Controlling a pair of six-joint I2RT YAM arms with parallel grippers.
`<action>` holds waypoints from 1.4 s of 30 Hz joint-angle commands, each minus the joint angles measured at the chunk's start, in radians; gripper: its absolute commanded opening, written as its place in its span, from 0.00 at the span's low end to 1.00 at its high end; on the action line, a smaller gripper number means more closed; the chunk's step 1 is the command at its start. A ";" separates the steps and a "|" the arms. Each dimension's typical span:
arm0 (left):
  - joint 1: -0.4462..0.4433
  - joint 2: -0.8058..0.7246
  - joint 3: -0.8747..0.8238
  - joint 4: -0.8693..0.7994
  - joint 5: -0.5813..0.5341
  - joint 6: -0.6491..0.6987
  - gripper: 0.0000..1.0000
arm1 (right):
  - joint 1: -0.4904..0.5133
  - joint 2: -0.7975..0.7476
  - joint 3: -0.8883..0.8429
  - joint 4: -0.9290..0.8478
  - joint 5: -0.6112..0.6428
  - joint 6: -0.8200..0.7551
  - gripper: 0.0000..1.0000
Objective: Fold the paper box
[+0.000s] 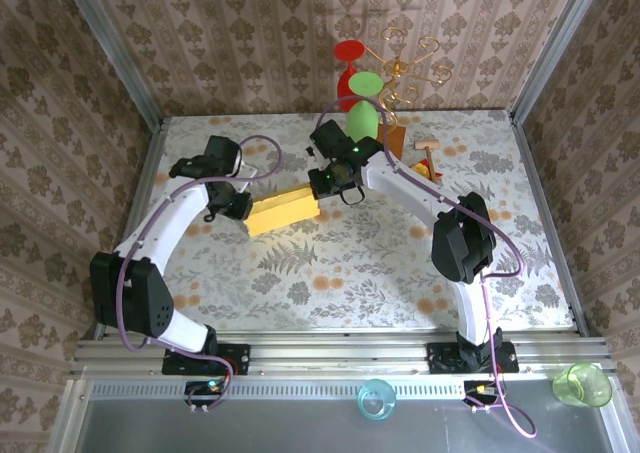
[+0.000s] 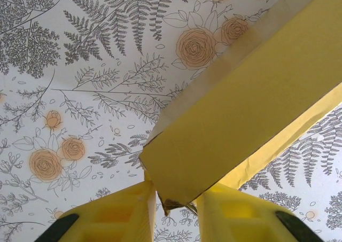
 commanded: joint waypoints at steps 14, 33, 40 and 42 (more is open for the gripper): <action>0.000 0.081 0.153 -0.183 0.033 -0.085 0.20 | 0.000 0.013 -0.023 -0.036 -0.013 0.014 0.00; 0.031 0.118 0.182 -0.256 0.106 -0.146 0.10 | 0.003 0.029 -0.010 -0.029 -0.018 0.036 0.00; 0.032 0.111 0.177 -0.244 0.126 -0.171 0.04 | 0.003 0.010 -0.020 -0.021 -0.021 0.052 0.00; 0.032 0.111 0.180 -0.242 0.135 -0.179 0.04 | 0.003 -0.001 -0.020 -0.017 -0.020 0.061 0.01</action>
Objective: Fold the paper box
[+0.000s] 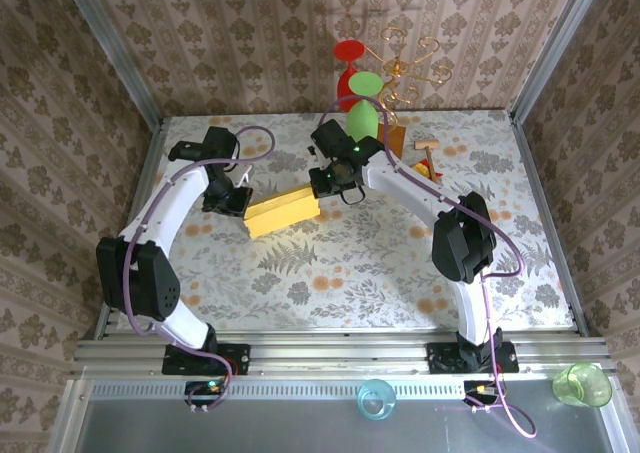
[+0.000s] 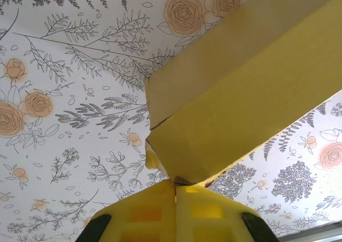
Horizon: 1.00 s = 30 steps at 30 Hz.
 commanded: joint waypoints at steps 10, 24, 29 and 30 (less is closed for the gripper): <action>0.003 -0.006 -0.018 0.009 0.076 -0.074 0.02 | -0.002 -0.031 -0.039 0.006 -0.027 0.096 0.13; 0.002 -0.018 -0.039 0.024 0.106 -0.113 0.01 | -0.011 -0.119 -0.119 0.083 -0.049 0.208 0.29; 0.002 -0.023 -0.053 0.036 0.118 -0.128 0.01 | 0.005 -0.199 -0.241 0.218 -0.070 0.386 0.36; 0.002 -0.022 -0.055 0.040 0.122 -0.133 0.01 | 0.011 -0.212 -0.262 0.238 -0.073 0.427 0.38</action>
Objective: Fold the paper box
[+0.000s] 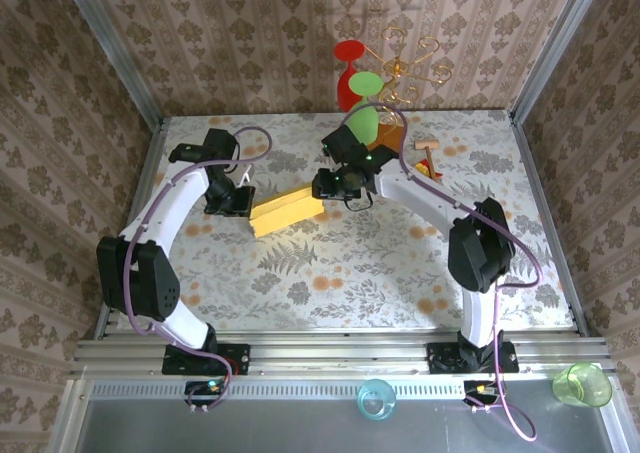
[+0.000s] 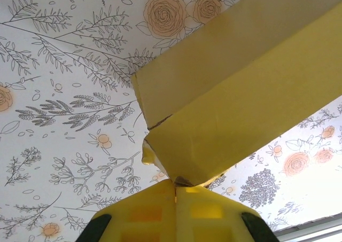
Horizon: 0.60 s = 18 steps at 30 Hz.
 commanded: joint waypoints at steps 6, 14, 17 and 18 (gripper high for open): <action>-0.003 -0.022 -0.029 0.020 0.054 -0.058 0.01 | 0.089 -0.145 -0.314 0.471 -0.044 0.548 0.43; -0.006 -0.021 -0.032 0.025 0.079 -0.080 0.00 | 0.160 -0.082 -0.436 0.831 -0.004 0.827 0.45; -0.006 -0.022 -0.035 0.026 0.081 -0.085 0.00 | 0.172 -0.067 -0.432 0.856 0.002 0.860 0.44; -0.004 -0.022 -0.035 0.027 0.082 -0.087 0.00 | 0.174 -0.063 -0.431 0.857 -0.001 0.872 0.44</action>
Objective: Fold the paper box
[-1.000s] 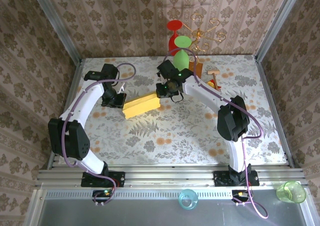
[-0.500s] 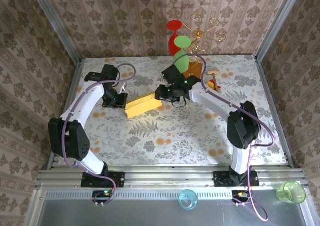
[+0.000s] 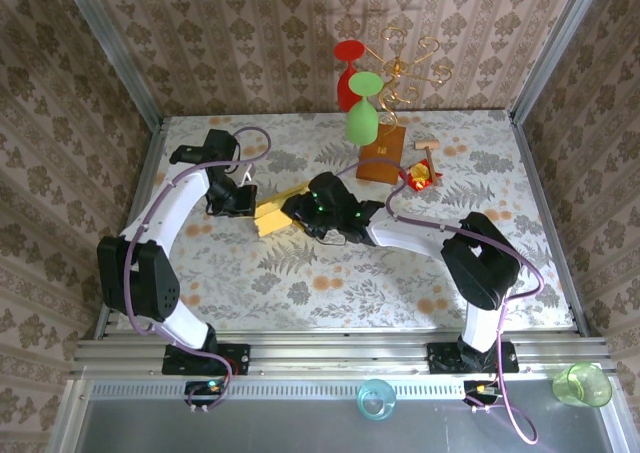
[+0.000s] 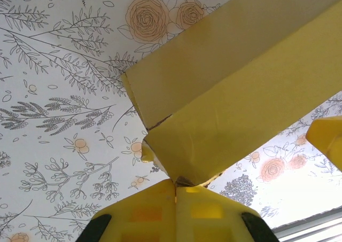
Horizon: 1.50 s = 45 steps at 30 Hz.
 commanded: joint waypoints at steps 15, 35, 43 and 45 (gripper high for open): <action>0.002 -0.012 -0.002 0.001 0.066 -0.053 0.00 | 0.011 0.096 0.019 0.102 0.032 0.156 0.38; 0.067 -0.053 -0.006 0.041 0.259 -0.155 0.00 | 0.006 0.138 0.108 -0.154 0.031 0.165 0.30; 0.108 -0.116 -0.075 0.090 0.395 -0.205 0.29 | -0.001 0.143 0.117 -0.159 0.025 0.161 0.29; 0.119 -0.136 -0.087 0.107 0.428 -0.222 0.31 | 0.000 0.146 0.120 -0.160 0.022 0.161 0.29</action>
